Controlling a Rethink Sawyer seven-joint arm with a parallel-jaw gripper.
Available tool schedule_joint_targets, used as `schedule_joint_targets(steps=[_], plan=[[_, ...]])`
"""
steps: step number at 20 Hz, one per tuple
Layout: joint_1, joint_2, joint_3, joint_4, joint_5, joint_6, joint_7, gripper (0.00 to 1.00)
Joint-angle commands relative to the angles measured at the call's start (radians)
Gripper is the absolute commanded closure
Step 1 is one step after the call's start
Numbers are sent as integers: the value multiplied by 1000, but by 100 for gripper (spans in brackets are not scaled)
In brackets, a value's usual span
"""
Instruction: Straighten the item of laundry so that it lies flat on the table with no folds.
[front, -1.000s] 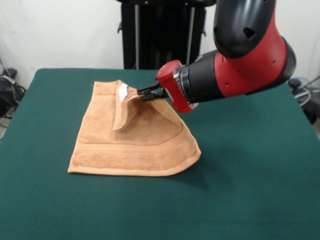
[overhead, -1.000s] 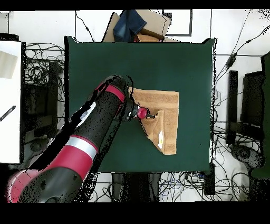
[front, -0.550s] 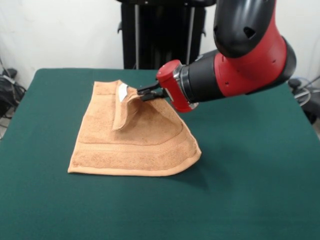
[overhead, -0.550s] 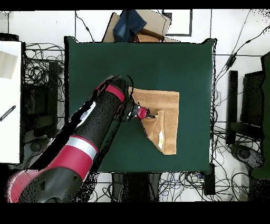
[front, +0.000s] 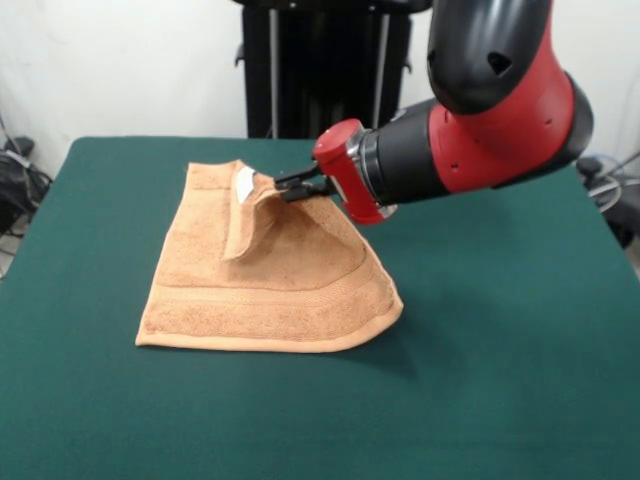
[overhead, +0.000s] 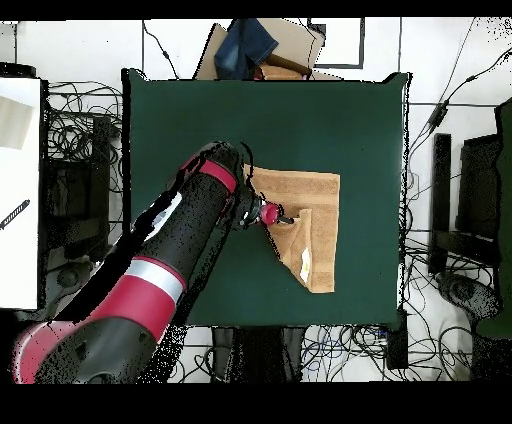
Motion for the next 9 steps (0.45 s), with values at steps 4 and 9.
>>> schedule_joint_targets(steps=[4, 9], plan=[[-27, 30, 105, 51, 58, -22, 181, 100], [-41, 56, 108, 30, 56, -32, 184, 100]])
